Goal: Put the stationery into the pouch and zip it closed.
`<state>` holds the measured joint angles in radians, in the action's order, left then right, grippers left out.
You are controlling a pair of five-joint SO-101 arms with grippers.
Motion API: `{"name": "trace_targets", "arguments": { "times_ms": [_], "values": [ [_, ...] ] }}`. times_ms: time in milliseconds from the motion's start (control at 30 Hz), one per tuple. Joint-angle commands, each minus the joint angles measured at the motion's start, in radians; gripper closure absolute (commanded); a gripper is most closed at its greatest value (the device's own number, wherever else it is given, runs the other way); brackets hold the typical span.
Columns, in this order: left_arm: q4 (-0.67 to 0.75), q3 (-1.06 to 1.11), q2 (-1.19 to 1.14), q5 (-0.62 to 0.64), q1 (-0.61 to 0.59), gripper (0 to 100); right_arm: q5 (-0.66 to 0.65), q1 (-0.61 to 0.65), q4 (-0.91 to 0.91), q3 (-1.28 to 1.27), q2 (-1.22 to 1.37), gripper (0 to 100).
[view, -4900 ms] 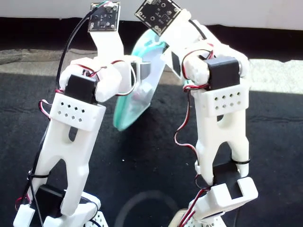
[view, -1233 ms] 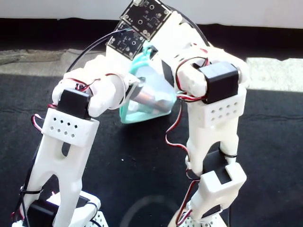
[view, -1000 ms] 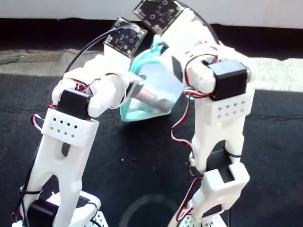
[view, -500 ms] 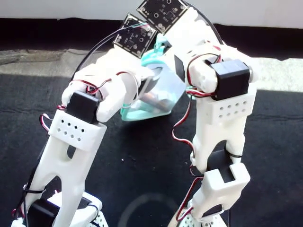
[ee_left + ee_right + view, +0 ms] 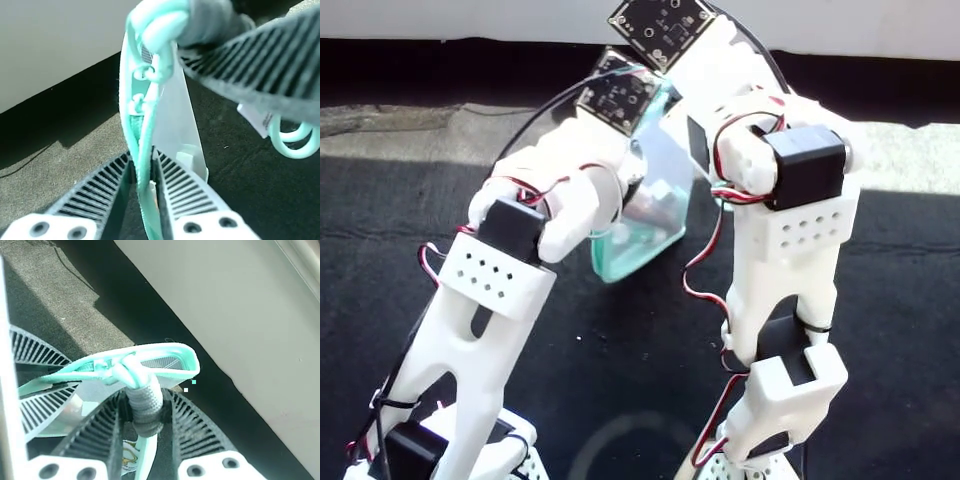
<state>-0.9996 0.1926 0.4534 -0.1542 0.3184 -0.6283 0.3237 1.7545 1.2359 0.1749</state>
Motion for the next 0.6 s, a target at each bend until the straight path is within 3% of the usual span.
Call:
{"name": "trace_targets", "arguments": {
  "times_ms": [0,333,567],
  "values": [
    [0.021,-0.033,0.053,0.005,0.001,99,0.011,-0.024,0.010,0.035,-0.002,99.3],
    [-0.035,0.045,0.272,0.005,0.001,99,0.009,-0.136,-0.070,-0.074,-0.002,99.3],
    [-0.035,0.160,0.466,0.005,0.001,99,0.009,-0.137,-0.108,-0.154,-0.002,99.3]
  ]
}}
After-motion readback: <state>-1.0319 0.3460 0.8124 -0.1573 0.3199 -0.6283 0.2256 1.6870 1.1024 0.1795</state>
